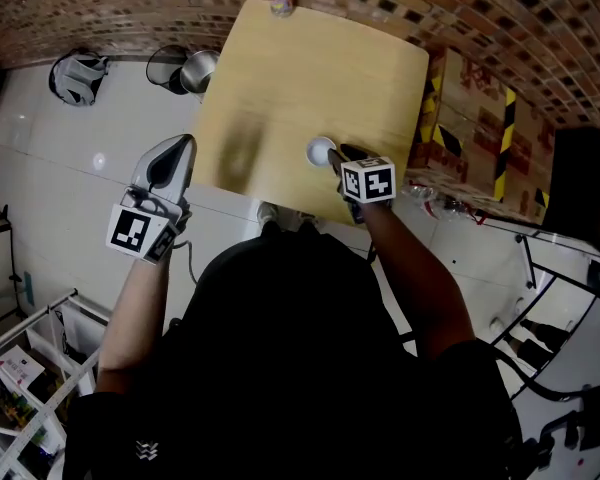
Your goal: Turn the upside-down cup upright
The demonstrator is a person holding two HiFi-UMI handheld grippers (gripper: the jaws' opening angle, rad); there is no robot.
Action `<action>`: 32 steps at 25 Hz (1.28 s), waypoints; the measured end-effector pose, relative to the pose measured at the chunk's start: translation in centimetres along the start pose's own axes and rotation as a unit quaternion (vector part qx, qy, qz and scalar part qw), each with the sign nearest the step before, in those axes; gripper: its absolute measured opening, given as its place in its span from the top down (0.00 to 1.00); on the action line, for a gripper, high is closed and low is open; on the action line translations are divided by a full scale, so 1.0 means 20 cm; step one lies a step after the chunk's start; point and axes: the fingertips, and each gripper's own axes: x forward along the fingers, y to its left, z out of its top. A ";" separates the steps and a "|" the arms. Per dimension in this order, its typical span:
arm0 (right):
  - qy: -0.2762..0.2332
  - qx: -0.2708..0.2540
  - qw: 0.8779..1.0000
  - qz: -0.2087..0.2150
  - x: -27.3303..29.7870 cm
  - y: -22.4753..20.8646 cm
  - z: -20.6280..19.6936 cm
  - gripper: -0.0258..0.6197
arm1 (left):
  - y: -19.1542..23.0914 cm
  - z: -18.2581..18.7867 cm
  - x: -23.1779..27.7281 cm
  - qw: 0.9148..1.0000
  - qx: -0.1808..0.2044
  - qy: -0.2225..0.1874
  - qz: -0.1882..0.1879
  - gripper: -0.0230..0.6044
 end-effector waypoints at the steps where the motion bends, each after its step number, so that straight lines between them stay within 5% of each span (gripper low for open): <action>1: 0.003 0.008 1.000 -0.001 0.01 0.00 0.00 0.76 | 0.01 0.03 0.00 1.000 0.000 -0.005 0.001 0.96; 5: 0.012 0.024 1.000 -0.011 0.03 -0.04 -0.02 0.80 | 0.00 0.11 0.02 1.000 0.011 -0.022 -0.007 0.96; 7: 0.005 0.018 1.000 -0.021 0.01 -0.04 -0.01 0.89 | -0.01 0.13 0.03 1.000 0.014 -0.026 -0.011 0.96; 12: -0.018 -0.049 0.997 -0.062 -0.02 -0.04 0.05 0.93 | 0.00 0.14 0.02 0.999 0.019 -0.022 -0.017 0.96; 16: -0.039 -0.125 0.984 -0.118 -0.08 -0.05 0.11 0.93 | -0.02 0.11 0.02 0.999 0.020 -0.020 -0.024 0.96; 23: -0.004 -0.203 0.955 -0.218 -0.14 -0.14 0.10 0.93 | -0.04 0.12 0.04 0.999 0.003 -0.024 -0.036 0.96; 28: 0.015 -0.240 0.949 -0.203 -0.10 -0.06 0.02 0.93 | -0.04 0.13 0.03 0.999 0.010 -0.025 -0.034 0.96; 32: 0.010 -0.230 0.959 -0.167 -0.04 0.06 -0.01 0.91 | -0.04 0.11 0.02 0.999 0.008 -0.022 -0.030 0.96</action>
